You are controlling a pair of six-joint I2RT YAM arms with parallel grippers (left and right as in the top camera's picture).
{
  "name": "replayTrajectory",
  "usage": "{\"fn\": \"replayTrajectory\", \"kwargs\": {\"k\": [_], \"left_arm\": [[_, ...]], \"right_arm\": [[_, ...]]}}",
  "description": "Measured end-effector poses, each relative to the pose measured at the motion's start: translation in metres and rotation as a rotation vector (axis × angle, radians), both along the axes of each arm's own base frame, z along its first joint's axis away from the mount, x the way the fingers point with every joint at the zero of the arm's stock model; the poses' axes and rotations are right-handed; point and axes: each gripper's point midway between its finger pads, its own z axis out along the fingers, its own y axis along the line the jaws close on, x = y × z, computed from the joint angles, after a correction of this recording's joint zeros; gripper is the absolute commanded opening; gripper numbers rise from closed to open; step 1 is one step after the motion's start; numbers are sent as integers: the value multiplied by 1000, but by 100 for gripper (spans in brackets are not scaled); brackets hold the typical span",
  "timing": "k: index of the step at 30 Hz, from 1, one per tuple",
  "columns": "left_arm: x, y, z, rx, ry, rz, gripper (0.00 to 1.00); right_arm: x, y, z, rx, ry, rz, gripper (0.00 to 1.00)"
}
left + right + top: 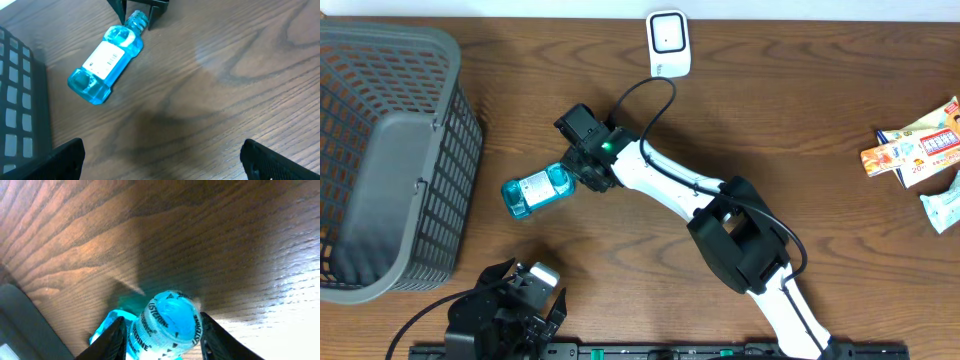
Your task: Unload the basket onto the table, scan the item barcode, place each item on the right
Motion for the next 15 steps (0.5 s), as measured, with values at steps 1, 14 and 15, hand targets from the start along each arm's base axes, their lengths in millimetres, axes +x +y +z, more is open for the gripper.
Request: {"fn": "replayTrajectory", "kwargs": {"k": [1, 14, 15], "left_arm": [[0, 0, 0, 0, 0, 0, 99], [0, 0, 0, 0, 0, 0, 99], [0, 0, 0, 0, 0, 0, 99]], "right_arm": [[1, 0, 0, 0, -1, -7, 32], [4, -3, -12, -27, -13, -3, 26], [4, -2, -12, -24, -14, 8, 26]]}}
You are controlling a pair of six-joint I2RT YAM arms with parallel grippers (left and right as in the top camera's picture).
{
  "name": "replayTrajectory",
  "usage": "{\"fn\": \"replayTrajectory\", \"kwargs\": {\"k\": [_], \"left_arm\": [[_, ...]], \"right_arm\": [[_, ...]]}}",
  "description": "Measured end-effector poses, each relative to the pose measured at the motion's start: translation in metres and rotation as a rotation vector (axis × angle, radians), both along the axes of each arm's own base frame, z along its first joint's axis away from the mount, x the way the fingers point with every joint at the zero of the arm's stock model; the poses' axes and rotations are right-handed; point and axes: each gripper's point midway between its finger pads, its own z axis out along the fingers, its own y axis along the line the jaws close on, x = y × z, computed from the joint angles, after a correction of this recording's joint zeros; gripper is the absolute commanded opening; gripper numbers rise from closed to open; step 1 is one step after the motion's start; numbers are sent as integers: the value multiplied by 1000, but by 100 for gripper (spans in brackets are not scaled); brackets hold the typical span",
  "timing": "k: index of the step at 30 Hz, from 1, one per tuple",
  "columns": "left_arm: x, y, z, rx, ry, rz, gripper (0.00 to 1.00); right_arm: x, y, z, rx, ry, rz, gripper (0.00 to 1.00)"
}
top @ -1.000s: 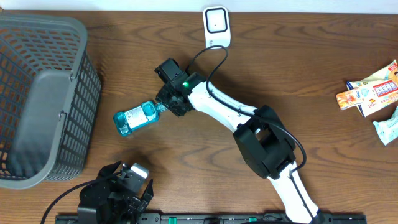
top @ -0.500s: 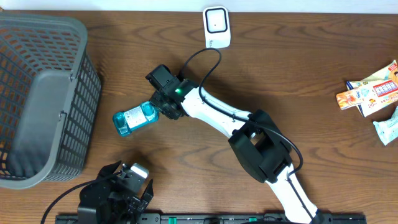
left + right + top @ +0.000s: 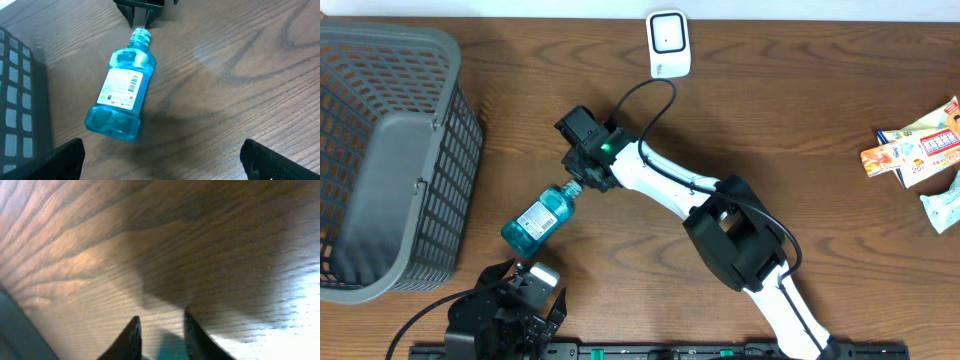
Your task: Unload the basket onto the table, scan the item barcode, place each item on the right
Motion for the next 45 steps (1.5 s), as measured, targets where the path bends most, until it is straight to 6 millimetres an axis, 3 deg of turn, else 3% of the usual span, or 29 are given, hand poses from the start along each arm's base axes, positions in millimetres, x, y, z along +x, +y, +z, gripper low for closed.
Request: {"fn": "replayTrajectory", "kwargs": {"k": [3, 5, 8, 13, 18, 22, 31, 39, 45], "left_arm": [[0, 0, 0, 0, 0, 0, 99], [0, 0, 0, 0, 0, 0, 99], [0, 0, 0, 0, 0, 0, 99], [0, 0, 0, 0, 0, 0, 99], [0, 0, 0, 0, 0, 0, 99], [0, 0, 0, 0, 0, 0, 99], [0, 0, 0, 0, 0, 0, 99], [0, 0, 0, 0, 0, 0, 99], [0, 0, 0, 0, 0, 0, 99]], "right_arm": [[-4, 2, 1, 17, 25, 22, 31], [-10, 1, 1, 25, 64, 40, 54], [-26, -11, 5, -15, 140, 54, 99], [-45, -25, 18, -24, 236, 80, 99], [-32, 1, 47, 143, 177, 160, 97], [-30, 7, 54, 159, 132, 196, 90], [-51, 13, 49, 128, 196, 150, 86], [-43, 5, 45, 94, 188, 64, 79], [-40, 10, 46, 102, 172, 22, 76]]}}
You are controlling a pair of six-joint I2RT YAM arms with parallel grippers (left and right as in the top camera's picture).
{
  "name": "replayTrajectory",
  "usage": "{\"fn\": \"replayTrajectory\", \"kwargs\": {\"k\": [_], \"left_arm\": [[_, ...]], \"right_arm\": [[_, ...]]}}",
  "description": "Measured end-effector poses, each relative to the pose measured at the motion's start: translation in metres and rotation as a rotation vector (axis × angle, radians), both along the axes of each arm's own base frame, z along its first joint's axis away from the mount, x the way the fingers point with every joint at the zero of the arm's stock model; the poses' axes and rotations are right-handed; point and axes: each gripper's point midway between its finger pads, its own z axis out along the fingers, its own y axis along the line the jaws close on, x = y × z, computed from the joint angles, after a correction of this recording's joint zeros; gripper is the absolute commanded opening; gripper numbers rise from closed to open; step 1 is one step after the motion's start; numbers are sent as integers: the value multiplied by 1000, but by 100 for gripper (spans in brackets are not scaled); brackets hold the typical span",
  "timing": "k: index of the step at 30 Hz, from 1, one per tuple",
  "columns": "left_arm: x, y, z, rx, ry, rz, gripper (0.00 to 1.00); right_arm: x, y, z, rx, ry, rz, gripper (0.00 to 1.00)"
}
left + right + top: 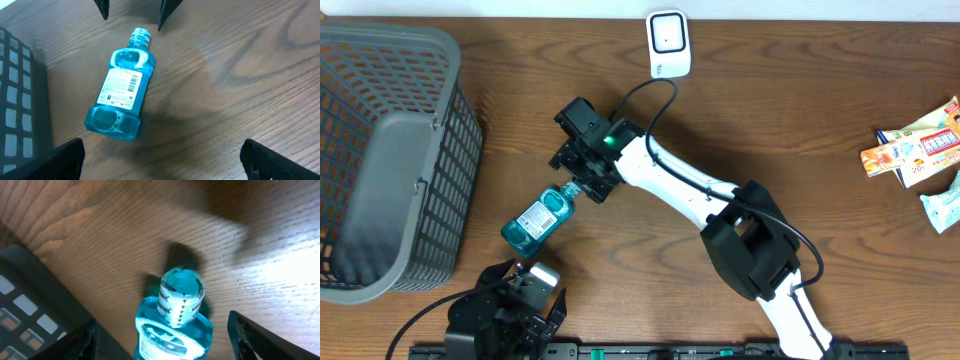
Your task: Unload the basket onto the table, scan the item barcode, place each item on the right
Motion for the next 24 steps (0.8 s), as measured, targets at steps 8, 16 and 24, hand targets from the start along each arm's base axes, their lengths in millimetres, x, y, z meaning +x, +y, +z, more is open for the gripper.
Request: {"fn": "replayTrajectory", "kwargs": {"k": [8, 16, 24], "left_arm": [[0, 0, 0, 0, 0, 0, 99], [0, 0, 0, 0, 0, 0, 99], [0, 0, 0, 0, 0, 0, 99]], "right_arm": [[-6, 7, -16, -7, 30, -10, 75], [-13, 11, -39, -19, 76, -20, 67], [-13, 18, -42, -2, 84, -28, 41]]}}
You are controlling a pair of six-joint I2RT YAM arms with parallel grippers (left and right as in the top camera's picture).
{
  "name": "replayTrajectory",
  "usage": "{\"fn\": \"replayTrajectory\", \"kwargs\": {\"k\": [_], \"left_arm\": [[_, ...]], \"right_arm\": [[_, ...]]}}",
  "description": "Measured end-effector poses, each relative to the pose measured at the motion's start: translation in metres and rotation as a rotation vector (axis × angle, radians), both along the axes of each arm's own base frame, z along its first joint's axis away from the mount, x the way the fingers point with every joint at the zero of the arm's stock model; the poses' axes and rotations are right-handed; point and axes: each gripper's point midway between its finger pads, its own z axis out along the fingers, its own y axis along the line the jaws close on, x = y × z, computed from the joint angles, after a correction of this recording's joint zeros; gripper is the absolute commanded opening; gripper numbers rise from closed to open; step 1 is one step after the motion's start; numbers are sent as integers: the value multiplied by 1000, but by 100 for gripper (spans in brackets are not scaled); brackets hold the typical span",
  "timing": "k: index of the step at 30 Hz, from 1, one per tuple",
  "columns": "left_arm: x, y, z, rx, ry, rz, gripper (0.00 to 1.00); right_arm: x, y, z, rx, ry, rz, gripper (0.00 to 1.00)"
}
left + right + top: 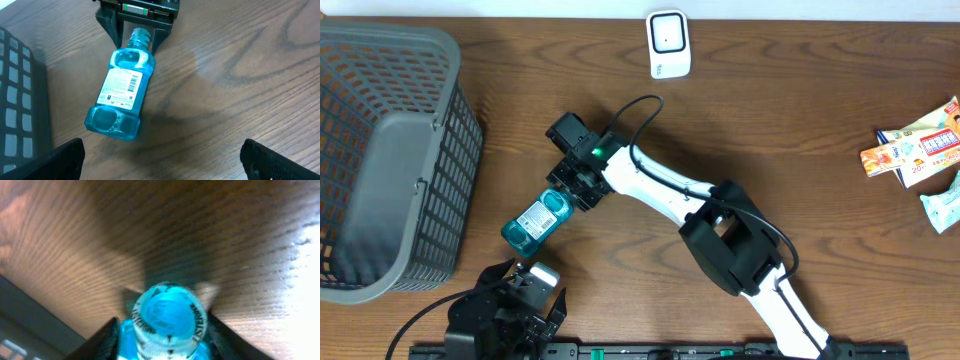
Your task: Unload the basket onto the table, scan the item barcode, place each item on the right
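Note:
A blue mouthwash bottle [535,220] lies on the wooden table with its white barcode label [120,89] facing up and its cap [167,315] pointing away from the front edge. My right gripper [563,193] has its fingers closed in on the neck, one on each side of the cap [140,36]. The white scanner [668,42] stands at the table's far edge. My left gripper [162,155] sits wide open at the front edge, short of the bottle's base, with nothing between its fingers.
A grey mesh basket [450,60] fills the left side, close to the bottle's base; its wall [20,100] shows in the left wrist view. Several snack packets [920,150] lie at the right edge.
My right gripper was wide open and raised behind the cap. It now sits lower and nearer, with its fingers narrowed onto the bottle's neck. The bottle has not moved.
My right gripper held the bottle by its cap with the bottle lying more sideways. The bottle then lay turned toward the front edge, barcode label up, with the fingers shut behind the cap. The gripper later stood open above the cap, and now grips the neck.

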Motion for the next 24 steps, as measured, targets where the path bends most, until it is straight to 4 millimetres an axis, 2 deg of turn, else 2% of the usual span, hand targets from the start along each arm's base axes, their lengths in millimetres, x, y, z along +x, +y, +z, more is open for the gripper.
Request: {"fn": "replayTrajectory", "kwargs": {"k": [5, 16, 20, 24], "left_arm": [[0, 0, 0, 0, 0, 0, 99], [0, 0, 0, 0, 0, 0, 99], [0, 0, 0, 0, 0, 0, 99], [0, 0, 0, 0, 0, 0, 99]], "right_arm": [[0, 0, -2, -3, 3, -3, 31], [5, -9, -4, -47, -43, 45, 24], [9, -25, -5, -80, -20, 51, 21], [20, -53, -7, -115, 12, 47, 17]]}}
